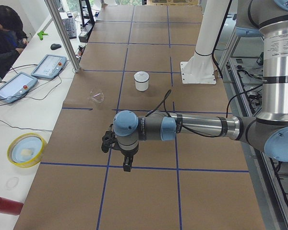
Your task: Place funnel on cup
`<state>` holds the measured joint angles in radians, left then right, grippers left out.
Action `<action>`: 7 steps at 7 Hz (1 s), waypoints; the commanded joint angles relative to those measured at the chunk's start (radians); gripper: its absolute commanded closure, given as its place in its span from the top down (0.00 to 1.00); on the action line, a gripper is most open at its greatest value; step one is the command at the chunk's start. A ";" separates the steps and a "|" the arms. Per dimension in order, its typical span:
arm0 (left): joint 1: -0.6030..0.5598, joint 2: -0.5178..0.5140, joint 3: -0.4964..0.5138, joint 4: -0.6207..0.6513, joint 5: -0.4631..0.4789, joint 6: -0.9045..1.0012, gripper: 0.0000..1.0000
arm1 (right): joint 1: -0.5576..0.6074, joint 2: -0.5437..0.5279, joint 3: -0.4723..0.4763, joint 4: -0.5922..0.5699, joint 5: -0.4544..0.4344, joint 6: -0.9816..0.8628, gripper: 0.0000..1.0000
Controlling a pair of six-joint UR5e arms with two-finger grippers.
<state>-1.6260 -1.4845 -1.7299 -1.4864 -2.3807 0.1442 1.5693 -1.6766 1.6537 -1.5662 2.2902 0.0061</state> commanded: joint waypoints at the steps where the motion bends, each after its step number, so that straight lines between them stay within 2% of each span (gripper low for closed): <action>1: 0.000 -0.003 0.000 0.000 0.001 0.002 1.00 | 0.000 0.000 0.000 0.000 0.000 0.000 1.00; 3: -0.002 0.003 0.000 0.002 0.002 -0.002 1.00 | 0.000 0.000 0.000 0.000 0.000 0.000 1.00; 5: -0.005 0.006 -0.049 0.000 0.000 0.000 1.00 | 0.000 0.000 0.000 0.000 0.000 0.000 1.00; 7: 0.000 -0.060 -0.068 -0.002 0.005 -0.002 1.00 | 0.000 0.000 0.000 0.000 0.000 0.000 1.00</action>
<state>-1.6274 -1.5022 -1.7812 -1.4873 -2.3774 0.1426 1.5693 -1.6766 1.6537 -1.5662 2.2902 0.0061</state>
